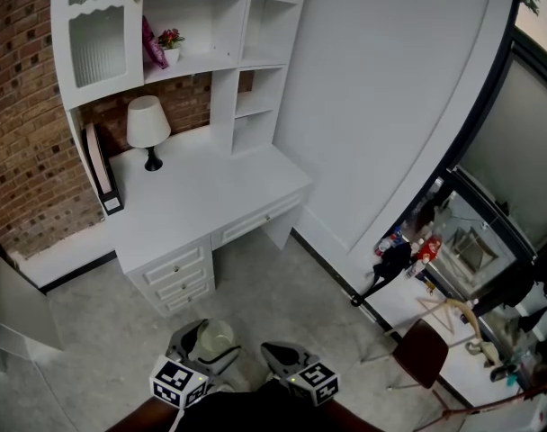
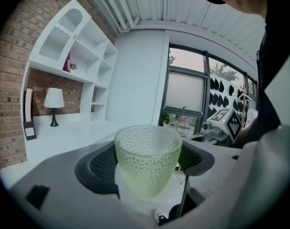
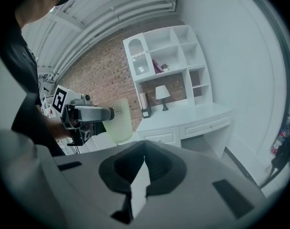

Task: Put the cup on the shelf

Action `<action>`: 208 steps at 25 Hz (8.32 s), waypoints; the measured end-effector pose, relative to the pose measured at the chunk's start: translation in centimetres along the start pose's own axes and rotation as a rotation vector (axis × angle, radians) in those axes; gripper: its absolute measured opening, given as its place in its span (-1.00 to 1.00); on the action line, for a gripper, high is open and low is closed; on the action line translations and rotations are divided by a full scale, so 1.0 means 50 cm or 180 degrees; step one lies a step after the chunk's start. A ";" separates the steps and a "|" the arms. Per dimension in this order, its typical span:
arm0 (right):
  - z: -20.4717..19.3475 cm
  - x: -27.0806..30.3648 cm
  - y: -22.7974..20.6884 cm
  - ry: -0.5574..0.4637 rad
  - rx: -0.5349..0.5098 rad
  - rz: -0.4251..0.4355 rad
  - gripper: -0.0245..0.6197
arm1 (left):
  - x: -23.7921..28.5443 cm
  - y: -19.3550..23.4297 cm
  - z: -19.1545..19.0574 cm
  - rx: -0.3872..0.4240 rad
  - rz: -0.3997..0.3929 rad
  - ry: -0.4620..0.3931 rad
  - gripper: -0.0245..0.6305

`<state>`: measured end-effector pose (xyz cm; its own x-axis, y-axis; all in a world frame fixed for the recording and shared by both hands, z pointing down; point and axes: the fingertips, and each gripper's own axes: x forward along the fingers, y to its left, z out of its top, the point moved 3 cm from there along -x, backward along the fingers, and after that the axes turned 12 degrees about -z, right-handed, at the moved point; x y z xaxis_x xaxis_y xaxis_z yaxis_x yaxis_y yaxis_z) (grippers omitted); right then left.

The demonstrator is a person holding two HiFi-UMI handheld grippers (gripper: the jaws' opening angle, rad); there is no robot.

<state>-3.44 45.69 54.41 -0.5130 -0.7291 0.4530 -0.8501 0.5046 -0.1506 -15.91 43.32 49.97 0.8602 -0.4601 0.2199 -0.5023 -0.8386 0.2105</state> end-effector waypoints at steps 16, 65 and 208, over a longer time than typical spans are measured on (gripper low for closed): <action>0.003 0.016 -0.004 -0.0010 0.0122 -0.0059 -0.91 | -0.006 0.019 -0.013 -0.0080 0.0001 0.0035 0.24; 0.196 0.242 -0.509 -0.0140 0.0093 0.0229 -0.91 | 0.464 0.261 0.163 -0.0048 0.0325 0.0003 0.24; 0.745 1.001 -1.197 -0.0102 -0.0147 0.0804 -0.91 | 1.253 1.532 0.728 0.0046 0.1263 -0.0063 0.24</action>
<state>17.33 -38.20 53.38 -0.7126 -0.5910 0.3780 -0.6885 0.6927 -0.2148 2.67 -60.36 45.22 0.6010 -0.7547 0.2630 -0.7950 -0.5984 0.0995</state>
